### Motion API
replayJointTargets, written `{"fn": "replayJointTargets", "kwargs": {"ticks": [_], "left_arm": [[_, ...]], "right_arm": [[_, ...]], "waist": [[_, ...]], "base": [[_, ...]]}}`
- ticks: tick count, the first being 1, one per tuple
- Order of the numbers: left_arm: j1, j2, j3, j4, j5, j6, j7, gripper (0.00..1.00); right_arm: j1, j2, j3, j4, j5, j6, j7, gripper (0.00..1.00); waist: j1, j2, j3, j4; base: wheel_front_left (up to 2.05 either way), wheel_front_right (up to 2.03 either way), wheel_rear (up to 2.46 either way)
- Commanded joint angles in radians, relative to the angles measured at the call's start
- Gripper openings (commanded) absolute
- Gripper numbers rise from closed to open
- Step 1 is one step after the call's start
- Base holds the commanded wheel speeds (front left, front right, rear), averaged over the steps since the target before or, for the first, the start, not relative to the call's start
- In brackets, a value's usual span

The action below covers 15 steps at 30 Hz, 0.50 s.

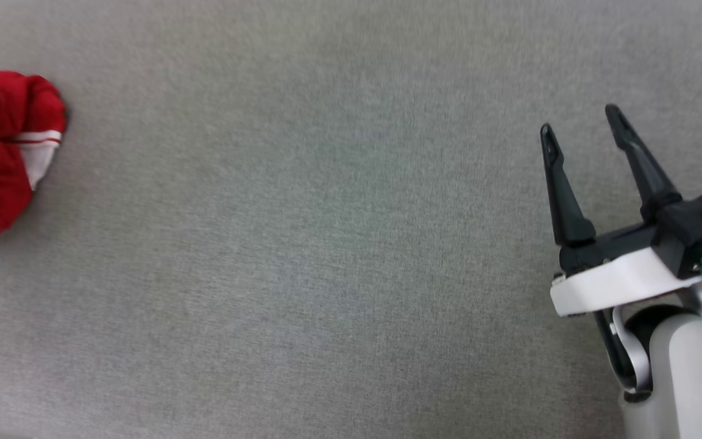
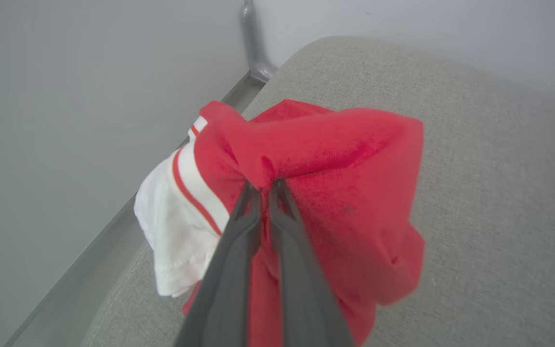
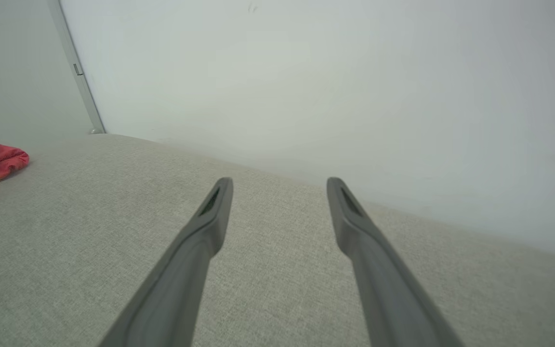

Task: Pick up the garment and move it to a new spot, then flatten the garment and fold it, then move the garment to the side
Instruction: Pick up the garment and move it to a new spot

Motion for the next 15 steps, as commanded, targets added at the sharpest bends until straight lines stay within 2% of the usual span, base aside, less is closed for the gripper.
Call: {"fn": "replayJointTargets", "kwargs": {"ticks": [1, 8, 15], "left_arm": [[-0.013, -0.002, -0.004, -0.007, 0.011, -0.005, -0.032, 0.00], [-0.041, -0.013, -0.049, -0.041, 0.079, -0.007, -0.286, 0.00], [-0.067, -0.049, -0.104, -0.096, 0.117, -0.006, -0.376, 0.00]], "right_arm": [[0.020, 0.000, -0.004, 0.002, 0.010, 0.000, -0.004, 1.00], [0.090, 0.000, -0.027, 0.006, 0.041, 0.000, -0.004, 1.00], [0.154, 0.000, -0.047, -0.009, 0.062, 0.000, 0.011, 1.00]], "waist": [[-0.0001, 0.0000, -0.056, 0.008], [-0.0001, 0.0000, -0.193, 0.000], [-0.0001, 0.0000, -0.294, -0.050]], "base": [[0.00, 0.00, 0.00], [0.00, 0.00, 0.00], [0.00, 0.00, 0.00]]}}
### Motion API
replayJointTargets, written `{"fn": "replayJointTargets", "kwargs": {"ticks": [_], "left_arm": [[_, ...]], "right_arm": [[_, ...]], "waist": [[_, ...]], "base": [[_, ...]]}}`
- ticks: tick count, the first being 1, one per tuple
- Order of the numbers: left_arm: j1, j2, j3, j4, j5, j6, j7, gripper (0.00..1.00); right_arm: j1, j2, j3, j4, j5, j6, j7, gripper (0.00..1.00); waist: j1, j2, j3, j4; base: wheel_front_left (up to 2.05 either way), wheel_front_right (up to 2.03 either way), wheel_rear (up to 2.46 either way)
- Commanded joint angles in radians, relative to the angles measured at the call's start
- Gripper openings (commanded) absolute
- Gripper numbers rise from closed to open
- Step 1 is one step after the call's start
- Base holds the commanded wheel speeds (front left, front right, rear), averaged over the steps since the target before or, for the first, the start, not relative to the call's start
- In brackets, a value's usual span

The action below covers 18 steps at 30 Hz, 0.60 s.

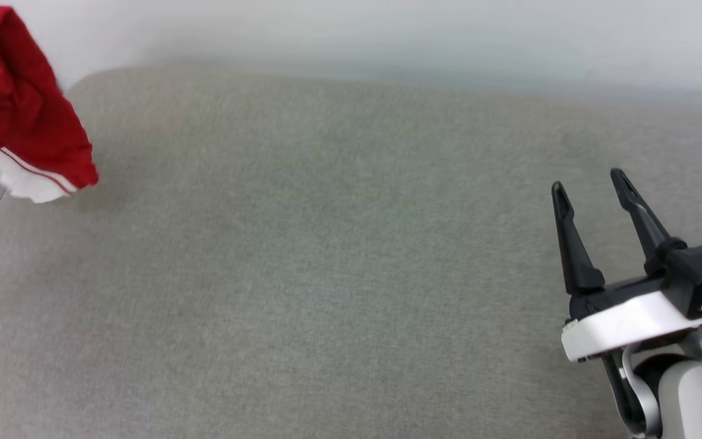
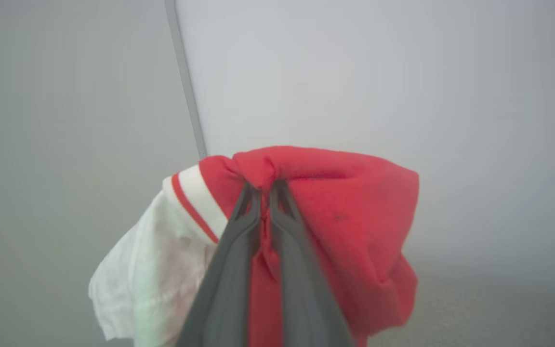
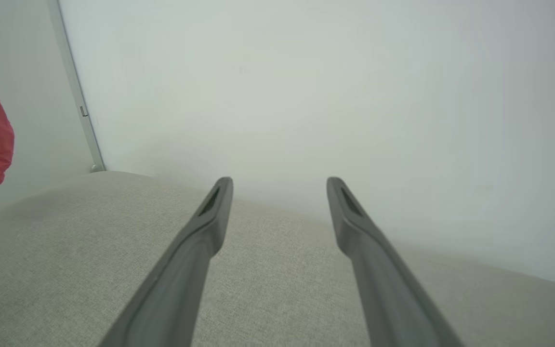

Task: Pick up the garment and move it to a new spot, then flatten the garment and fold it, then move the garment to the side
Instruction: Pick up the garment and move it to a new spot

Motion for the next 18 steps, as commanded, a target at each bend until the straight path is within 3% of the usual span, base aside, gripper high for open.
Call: {"fn": "replayJointTargets", "kwargs": {"ticks": [1, 6, 18], "left_arm": [[-0.005, -0.017, -0.008, -0.018, 0.003, 0.004, -0.013, 0.00], [0.039, -0.064, -0.039, -0.123, 0.007, 0.012, -0.019, 0.00], [0.243, -0.258, -0.188, -0.555, 0.005, 0.061, 0.075, 0.00]], "right_arm": [[0.023, 0.000, -0.006, -0.006, 0.006, 0.000, 0.004, 1.00], [0.058, 0.000, -0.015, -0.020, 0.019, 0.000, 0.015, 1.00], [0.111, 0.001, -0.064, -0.058, 0.031, 0.000, 0.030, 1.00]], "waist": [[0.0002, 0.0000, -0.045, -0.041], [0.0002, 0.0000, -0.085, -0.110], [0.0002, 0.0000, -0.074, -0.261]], "base": [[0.00, 0.00, 0.00], [0.00, 0.00, 0.00], [0.00, 0.00, 0.00]]}}
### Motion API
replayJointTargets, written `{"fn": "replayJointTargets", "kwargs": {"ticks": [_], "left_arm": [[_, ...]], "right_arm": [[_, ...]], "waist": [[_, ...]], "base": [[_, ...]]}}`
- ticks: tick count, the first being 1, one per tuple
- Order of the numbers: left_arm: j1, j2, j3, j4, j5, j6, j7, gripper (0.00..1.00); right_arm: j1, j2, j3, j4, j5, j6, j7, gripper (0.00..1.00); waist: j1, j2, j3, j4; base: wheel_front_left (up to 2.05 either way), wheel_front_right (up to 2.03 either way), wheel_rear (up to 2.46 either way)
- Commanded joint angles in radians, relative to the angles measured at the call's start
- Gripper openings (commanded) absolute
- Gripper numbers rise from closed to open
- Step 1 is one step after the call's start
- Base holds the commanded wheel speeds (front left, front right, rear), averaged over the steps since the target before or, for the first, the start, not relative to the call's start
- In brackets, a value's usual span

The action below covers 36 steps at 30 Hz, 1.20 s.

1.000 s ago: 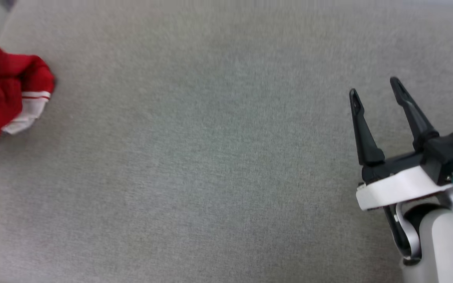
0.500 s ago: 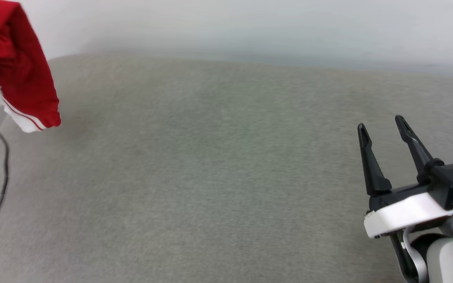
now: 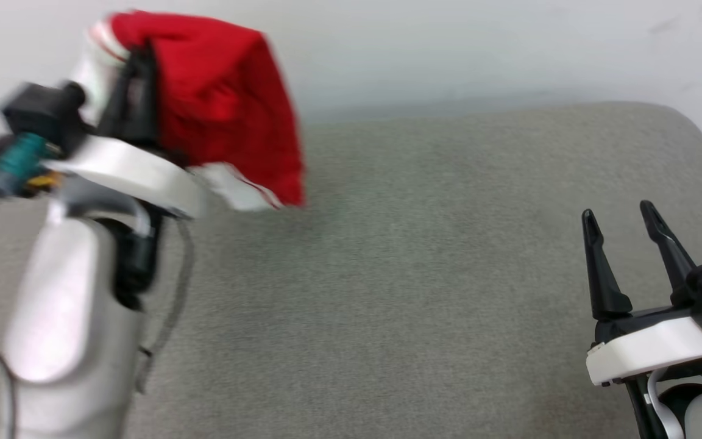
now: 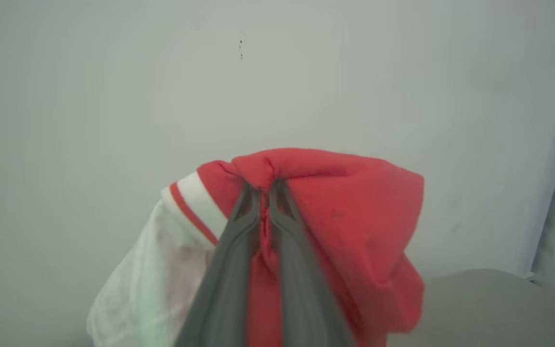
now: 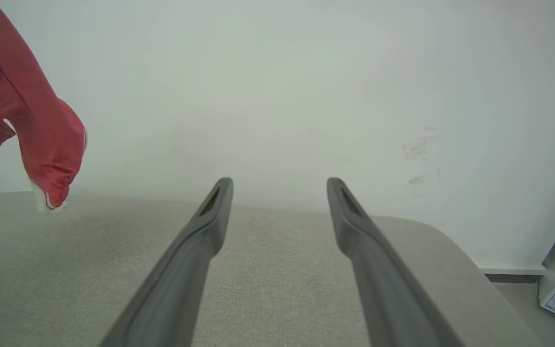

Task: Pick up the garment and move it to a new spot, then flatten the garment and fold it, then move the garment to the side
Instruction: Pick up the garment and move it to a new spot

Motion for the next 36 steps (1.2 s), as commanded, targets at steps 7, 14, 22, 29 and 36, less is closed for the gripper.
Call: {"fn": "replayJointTargets", "kwargs": {"ticks": [7, 14, 22, 29, 36], "left_arm": [[0.148, -0.109, -0.169, -0.096, 0.018, -0.018, 0.032, 0.00], [0.278, -0.150, -0.308, -0.030, 0.033, -0.046, 0.048, 0.00], [0.338, -0.162, -0.426, 0.086, 0.057, -0.070, 0.038, 1.00], [0.311, -0.194, -0.390, 0.047, 0.048, -0.033, -0.143, 1.00], [0.337, -0.167, -0.274, 0.018, 0.024, 0.064, -0.195, 1.00]], "right_arm": [[-0.007, 0.001, -0.010, -0.009, 0.025, 0.000, -0.018, 1.00], [-0.017, 0.001, -0.008, -0.002, 0.032, 0.000, -0.031, 1.00], [-0.036, 0.001, -0.009, 0.012, 0.033, 0.000, -0.034, 1.00], [-0.015, 0.001, -0.012, 0.025, 0.025, 0.000, -0.025, 1.00], [0.012, 0.001, -0.014, 0.027, 0.018, 0.000, -0.008, 1.00]], "waist": [[0.0002, -0.0001, 0.078, -0.069], [0.0002, -0.0001, 0.118, -0.073], [0.0002, -0.0001, 0.120, -0.027], [0.0002, -0.0001, 0.075, 0.030], [0.0002, -0.0001, 0.017, 0.075]], "base": [[0.00, 0.00, 0.00], [0.00, 0.00, 0.00], [0.00, 0.00, 0.00], [0.00, 0.00, 0.00], [0.00, 0.00, 0.00]]}}
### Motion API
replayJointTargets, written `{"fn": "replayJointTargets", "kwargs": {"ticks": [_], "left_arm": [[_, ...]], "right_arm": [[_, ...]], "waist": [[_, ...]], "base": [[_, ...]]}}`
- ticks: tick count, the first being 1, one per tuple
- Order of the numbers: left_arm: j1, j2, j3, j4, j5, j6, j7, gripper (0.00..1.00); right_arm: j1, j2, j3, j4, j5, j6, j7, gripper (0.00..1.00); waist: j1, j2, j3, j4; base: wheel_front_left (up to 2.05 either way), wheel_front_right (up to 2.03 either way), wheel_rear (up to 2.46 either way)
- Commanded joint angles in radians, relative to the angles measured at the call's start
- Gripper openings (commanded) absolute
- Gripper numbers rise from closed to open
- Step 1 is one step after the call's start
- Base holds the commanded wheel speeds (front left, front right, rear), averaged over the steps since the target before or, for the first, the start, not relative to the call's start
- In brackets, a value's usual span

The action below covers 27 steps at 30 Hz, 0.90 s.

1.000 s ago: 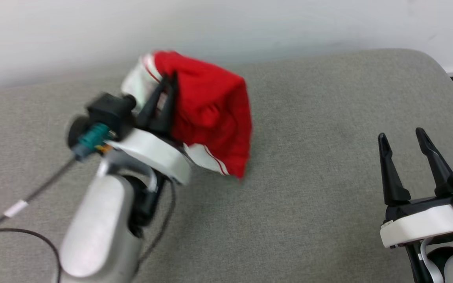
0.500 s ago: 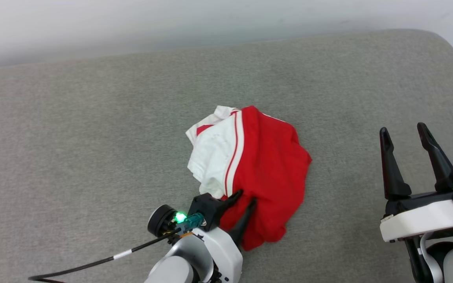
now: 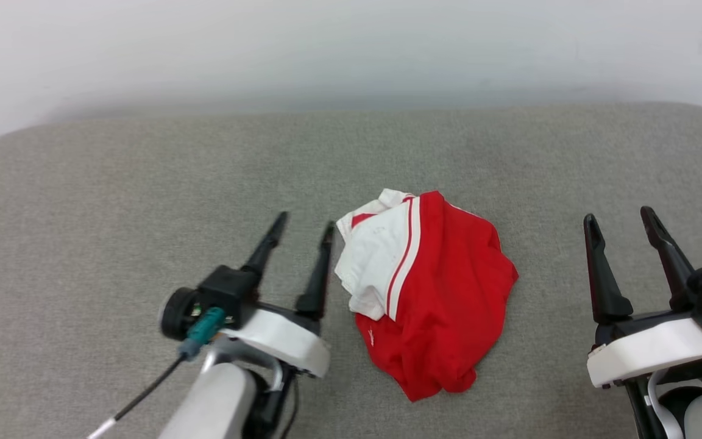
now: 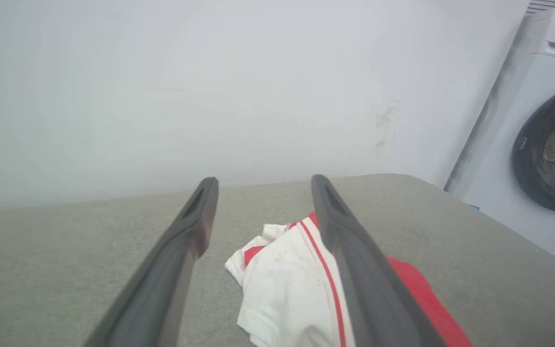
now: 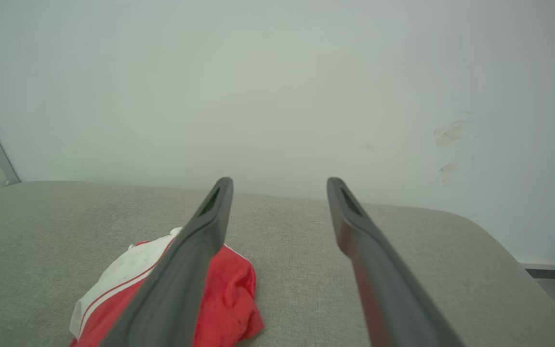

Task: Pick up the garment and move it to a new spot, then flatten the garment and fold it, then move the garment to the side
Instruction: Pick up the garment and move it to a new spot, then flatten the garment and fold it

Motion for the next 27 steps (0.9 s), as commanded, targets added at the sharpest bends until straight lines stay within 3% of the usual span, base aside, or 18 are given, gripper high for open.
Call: {"fn": "replayJointTargets", "kwargs": {"ticks": [1, 7, 11, 27], "left_arm": [[0.014, 0.012, 0.014, -0.001, -0.007, 0.010, -0.006, 1.00], [0.095, 0.106, 0.130, -0.022, -0.030, 0.086, 0.008, 1.00], [0.188, 0.178, 0.144, -0.075, -0.022, 0.109, 0.071, 1.00], [0.242, 0.200, 0.137, -0.145, -0.033, 0.137, 0.127, 1.00]], "right_arm": [[0.016, 0.001, -0.001, 0.002, -0.001, 0.000, 0.001, 1.00], [0.055, 0.001, -0.006, 0.016, 0.007, 0.000, 0.015, 1.00], [0.104, 0.001, -0.024, 0.029, 0.024, 0.000, 0.022, 1.00], [0.115, 0.001, -0.010, 0.037, 0.033, 0.000, 0.024, 1.00]], "waist": [[0.0000, -0.0001, -0.020, 0.017], [0.0000, -0.0001, -0.070, 0.033], [0.0000, -0.0001, -0.104, 0.028], [0.0000, -0.0001, -0.110, 0.015]], "base": [[0.00, 0.00, 0.00], [0.00, 0.00, 0.00], [0.00, 0.00, 0.00], [0.00, 0.00, 0.00]]}}
